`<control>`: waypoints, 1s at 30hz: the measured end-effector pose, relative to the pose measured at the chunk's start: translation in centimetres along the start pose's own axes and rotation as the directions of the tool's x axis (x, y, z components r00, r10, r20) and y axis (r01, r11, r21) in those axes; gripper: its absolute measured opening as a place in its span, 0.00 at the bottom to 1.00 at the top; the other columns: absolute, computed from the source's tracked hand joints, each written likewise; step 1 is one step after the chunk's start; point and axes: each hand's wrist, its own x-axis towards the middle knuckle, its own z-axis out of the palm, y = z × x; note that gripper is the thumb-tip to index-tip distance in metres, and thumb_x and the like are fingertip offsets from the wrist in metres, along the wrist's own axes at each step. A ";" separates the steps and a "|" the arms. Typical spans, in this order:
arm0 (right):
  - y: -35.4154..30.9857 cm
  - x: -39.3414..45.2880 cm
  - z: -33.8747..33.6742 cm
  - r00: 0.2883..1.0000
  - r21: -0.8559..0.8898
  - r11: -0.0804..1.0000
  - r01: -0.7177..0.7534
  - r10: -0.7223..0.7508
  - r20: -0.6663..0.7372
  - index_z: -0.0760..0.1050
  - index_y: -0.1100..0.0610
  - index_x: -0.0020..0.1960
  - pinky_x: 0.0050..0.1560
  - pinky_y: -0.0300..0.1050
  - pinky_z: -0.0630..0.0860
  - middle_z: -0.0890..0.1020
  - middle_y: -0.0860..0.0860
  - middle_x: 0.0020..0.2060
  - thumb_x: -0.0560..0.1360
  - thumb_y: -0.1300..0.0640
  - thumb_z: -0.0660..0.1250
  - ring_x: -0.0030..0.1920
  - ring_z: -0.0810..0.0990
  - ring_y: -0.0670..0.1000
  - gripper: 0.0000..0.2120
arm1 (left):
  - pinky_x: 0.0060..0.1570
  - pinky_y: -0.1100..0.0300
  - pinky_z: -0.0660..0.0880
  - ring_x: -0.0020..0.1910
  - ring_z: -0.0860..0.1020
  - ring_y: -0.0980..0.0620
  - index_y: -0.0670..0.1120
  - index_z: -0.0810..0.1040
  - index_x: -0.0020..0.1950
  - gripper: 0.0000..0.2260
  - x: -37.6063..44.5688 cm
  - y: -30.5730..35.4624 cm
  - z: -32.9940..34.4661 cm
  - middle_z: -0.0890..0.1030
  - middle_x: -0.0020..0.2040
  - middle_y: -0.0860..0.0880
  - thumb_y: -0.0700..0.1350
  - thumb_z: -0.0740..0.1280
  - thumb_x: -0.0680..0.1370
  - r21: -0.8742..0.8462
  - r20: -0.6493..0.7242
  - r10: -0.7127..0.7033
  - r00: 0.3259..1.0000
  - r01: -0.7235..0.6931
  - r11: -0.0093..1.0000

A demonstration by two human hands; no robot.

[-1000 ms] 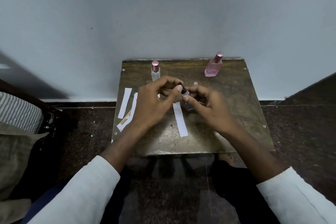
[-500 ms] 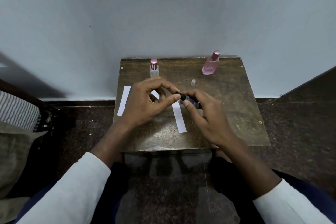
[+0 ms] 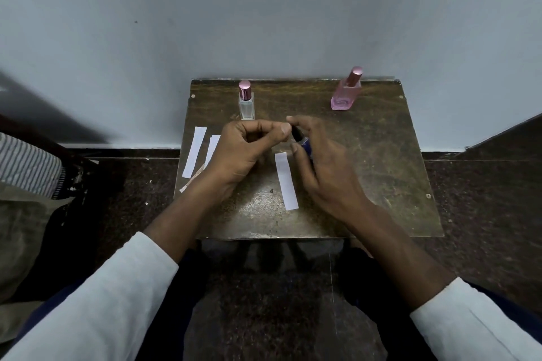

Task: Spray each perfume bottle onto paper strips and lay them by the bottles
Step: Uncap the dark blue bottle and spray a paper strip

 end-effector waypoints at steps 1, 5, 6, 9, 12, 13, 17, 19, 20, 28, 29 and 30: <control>0.0 0.0 -0.1 1.000 -0.004 1.000 -0.019 0.019 -0.008 0.69 0.55 0.74 0.37 0.27 0.66 0.70 0.40 0.35 0.85 0.62 0.64 0.35 0.73 0.37 0.18 | 0.37 0.66 0.76 0.38 0.81 0.60 0.42 0.88 0.54 0.05 0.1 0.0 -0.2 0.88 0.42 0.54 0.43 0.74 0.81 0.047 0.014 0.019 1.000 -0.020 0.999; 0.1 0.1 -0.6 0.992 0.004 0.995 -0.103 0.103 -0.079 0.69 0.56 0.73 0.32 0.29 0.65 0.70 0.43 0.32 0.85 0.59 0.64 0.31 0.71 0.41 0.16 | 0.43 0.67 0.75 0.41 0.80 0.63 0.54 0.87 0.55 0.05 0.4 -0.9 -1.5 0.86 0.48 0.59 0.52 0.75 0.81 0.650 0.083 0.241 0.967 -0.236 0.722; 0.1 0.0 -0.8 0.987 0.016 0.993 -0.121 0.122 -0.107 0.69 0.56 0.72 0.31 0.29 0.65 0.69 0.43 0.32 0.85 0.60 0.63 0.30 0.72 0.41 0.16 | 0.44 0.68 0.73 0.43 0.79 0.65 0.55 0.86 0.57 0.08 0.4 -1.2 -1.8 0.85 0.51 0.59 0.55 0.75 0.80 0.755 0.126 0.279 0.952 -0.274 0.596; 0.0 -0.1 -1.0 0.974 0.066 0.985 -0.159 0.168 -0.155 0.70 0.59 0.71 0.30 0.29 0.63 0.70 0.46 0.30 0.85 0.63 0.63 0.29 0.71 0.44 0.16 | 0.47 0.61 0.76 0.51 0.77 0.61 0.56 0.82 0.66 0.18 0.3 -1.8 -2.0 0.81 0.58 0.57 0.62 0.70 0.81 0.874 0.249 0.219 0.943 -0.316 0.368; -0.2 -0.1 -1.0 0.971 0.094 0.979 -0.183 0.195 -0.139 0.69 0.57 0.72 0.30 0.32 0.63 0.72 0.53 0.31 0.85 0.63 0.63 0.29 0.71 0.46 0.16 | 0.42 0.59 0.72 0.51 0.76 0.58 0.56 0.81 0.69 0.19 0.0 -2.0 -1.6 0.79 0.61 0.56 0.62 0.69 0.81 0.900 0.285 0.189 0.940 -0.331 0.285; -0.2 0.0 -1.0 0.969 0.109 0.975 -0.196 0.209 -0.129 0.69 0.56 0.72 0.30 0.35 0.65 0.73 0.54 0.31 0.85 0.62 0.62 0.29 0.71 0.47 0.16 | 0.41 0.59 0.70 0.50 0.76 0.58 0.56 0.81 0.68 0.17 -0.1 -2.0 -1.5 0.80 0.60 0.56 0.61 0.69 0.81 0.898 0.289 0.204 0.935 -0.339 0.281; -0.7 0.2 -1.4 0.933 0.457 0.831 -0.317 0.359 -0.006 0.69 0.51 0.69 0.28 0.48 0.67 0.73 0.55 0.31 0.86 0.62 0.59 0.29 0.69 0.54 0.13 | 0.39 0.59 0.69 0.47 0.76 0.59 0.56 0.83 0.61 0.12 -0.1 -2.1 -1.2 0.81 0.56 0.58 0.59 0.70 0.81 0.905 0.258 0.261 0.930 -0.327 0.272; -0.6 0.4 -1.6 0.905 0.596 0.710 -0.374 0.419 0.069 0.69 0.54 0.69 0.27 0.42 0.66 0.73 0.51 0.32 0.86 0.64 0.57 0.30 0.69 0.49 0.13 | 0.39 0.59 0.71 0.44 0.73 0.60 0.55 0.83 0.56 0.08 0.0 -2.2 -0.9 0.80 0.51 0.59 0.57 0.71 0.81 0.898 0.245 0.269 0.931 -0.323 0.298; -0.6 0.3 -1.6 0.898 0.628 0.676 -0.385 0.431 0.086 0.69 0.55 0.69 0.27 0.41 0.66 0.72 0.51 0.32 0.87 0.65 0.56 0.30 0.68 0.48 0.13 | 0.39 0.59 0.72 0.43 0.74 0.60 0.55 0.82 0.53 0.06 -0.1 -2.2 -0.7 0.79 0.49 0.59 0.56 0.72 0.81 0.894 0.243 0.271 0.931 -0.324 0.311; -1.2 -0.1 -2.3 0.890 0.678 0.696 -0.236 0.435 -0.136 0.71 0.56 0.64 0.25 0.42 0.61 0.68 0.53 0.31 0.85 0.68 0.57 0.27 0.64 0.50 0.13 | 0.43 0.61 0.79 0.40 0.81 0.59 0.51 0.83 0.51 0.03 -0.1 -2.4 -0.6 0.83 0.42 0.58 0.49 0.73 0.82 0.745 0.139 0.308 0.941 -0.304 0.594; -1.4 -0.6 -2.1 0.892 0.664 0.710 -0.236 0.429 -0.142 0.71 0.55 0.64 0.25 0.42 0.62 0.69 0.52 0.31 0.84 0.66 0.57 0.27 0.64 0.50 0.13 | 0.43 0.63 0.79 0.41 0.83 0.59 0.50 0.83 0.52 0.03 -0.3 -2.4 -0.5 0.84 0.42 0.57 0.48 0.73 0.82 0.711 0.109 0.301 0.947 -0.286 0.643; -1.8 -1.2 -1.6 0.909 0.630 0.733 -0.256 0.404 -0.100 0.72 0.53 0.64 0.26 0.42 0.63 0.70 0.52 0.30 0.84 0.65 0.58 0.26 0.65 0.50 0.12 | 0.43 0.62 0.80 0.41 0.83 0.59 0.50 0.83 0.52 0.03 -0.4 -2.4 -0.5 0.85 0.42 0.57 0.48 0.74 0.82 0.682 0.079 0.290 0.954 -0.264 0.682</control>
